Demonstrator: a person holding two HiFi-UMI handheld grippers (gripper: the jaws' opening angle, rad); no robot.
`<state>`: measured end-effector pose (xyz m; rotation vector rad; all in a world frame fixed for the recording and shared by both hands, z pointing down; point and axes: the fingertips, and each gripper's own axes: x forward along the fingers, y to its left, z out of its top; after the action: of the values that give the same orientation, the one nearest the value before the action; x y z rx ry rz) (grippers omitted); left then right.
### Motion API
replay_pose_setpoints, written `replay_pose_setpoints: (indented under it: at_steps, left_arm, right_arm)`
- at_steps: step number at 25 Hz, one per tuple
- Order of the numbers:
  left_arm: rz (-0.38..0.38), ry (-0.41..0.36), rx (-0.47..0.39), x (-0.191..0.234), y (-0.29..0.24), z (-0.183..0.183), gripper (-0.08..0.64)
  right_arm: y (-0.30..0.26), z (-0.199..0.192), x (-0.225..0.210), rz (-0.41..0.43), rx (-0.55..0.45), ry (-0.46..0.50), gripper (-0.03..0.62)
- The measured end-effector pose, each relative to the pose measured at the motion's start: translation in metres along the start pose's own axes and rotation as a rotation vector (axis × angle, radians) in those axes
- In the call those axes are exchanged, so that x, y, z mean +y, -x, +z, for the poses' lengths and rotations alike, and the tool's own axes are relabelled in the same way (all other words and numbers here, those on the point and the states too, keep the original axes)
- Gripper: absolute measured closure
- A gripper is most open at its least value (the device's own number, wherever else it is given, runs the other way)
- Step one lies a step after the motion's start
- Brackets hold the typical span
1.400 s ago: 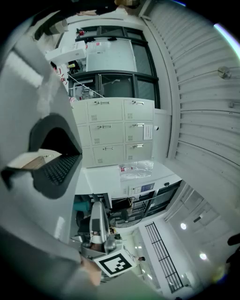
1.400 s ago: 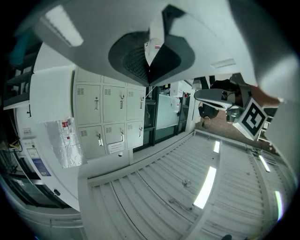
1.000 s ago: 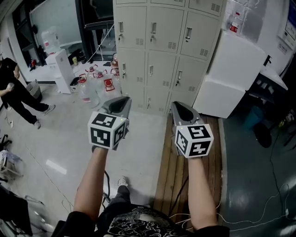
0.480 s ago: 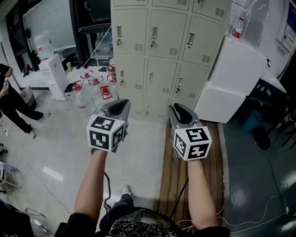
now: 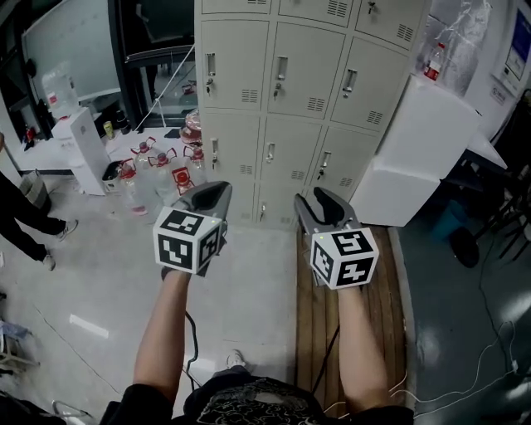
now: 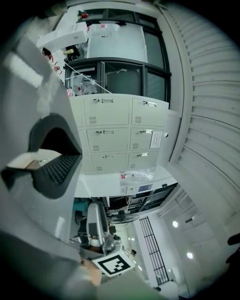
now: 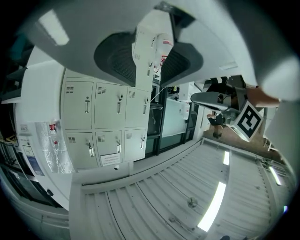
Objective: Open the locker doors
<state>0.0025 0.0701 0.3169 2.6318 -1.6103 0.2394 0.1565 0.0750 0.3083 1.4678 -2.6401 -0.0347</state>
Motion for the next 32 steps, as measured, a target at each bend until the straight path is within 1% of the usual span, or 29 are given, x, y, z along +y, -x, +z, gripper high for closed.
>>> replay_pose_setpoints:
  at_steps: [2, 4, 10, 12, 16, 20, 32]
  left_arm:
    - [-0.014, 0.000, 0.000, 0.016, -0.008, 0.001, 0.560]
    - [-0.030, -0.004, 0.000, 0.030, -0.016, 0.003, 0.560]
    - [-0.078, -0.016, 0.004, 0.059, -0.035, 0.004, 0.560]
    - [-0.089, -0.018, 0.004, 0.066, -0.040, 0.004, 0.560]
    - [-0.110, -0.022, 0.007, 0.073, -0.047, 0.002, 0.560]
    - [-0.123, -0.018, 0.012, 0.079, -0.052, -0.002, 0.560]
    - [-0.120, -0.032, 0.018, 0.089, -0.076, -0.007, 0.560]
  right_arm:
    - [-0.016, 0.005, 0.001, -0.018, -0.006, -0.018, 0.437]
    - [-0.031, 0.010, 0.002, -0.034, -0.006, -0.030, 0.386]
    - [-0.062, 0.020, 0.004, -0.068, -0.004, -0.036, 0.300]
    - [-0.070, 0.021, 0.005, -0.076, 0.001, -0.028, 0.281]
    - [-0.081, 0.024, 0.006, -0.090, -0.002, -0.009, 0.261]
    - [-0.091, 0.023, 0.009, -0.091, 0.006, 0.001, 0.259]
    - [-0.117, 0.018, 0.004, -0.069, -0.023, -0.028, 0.259]
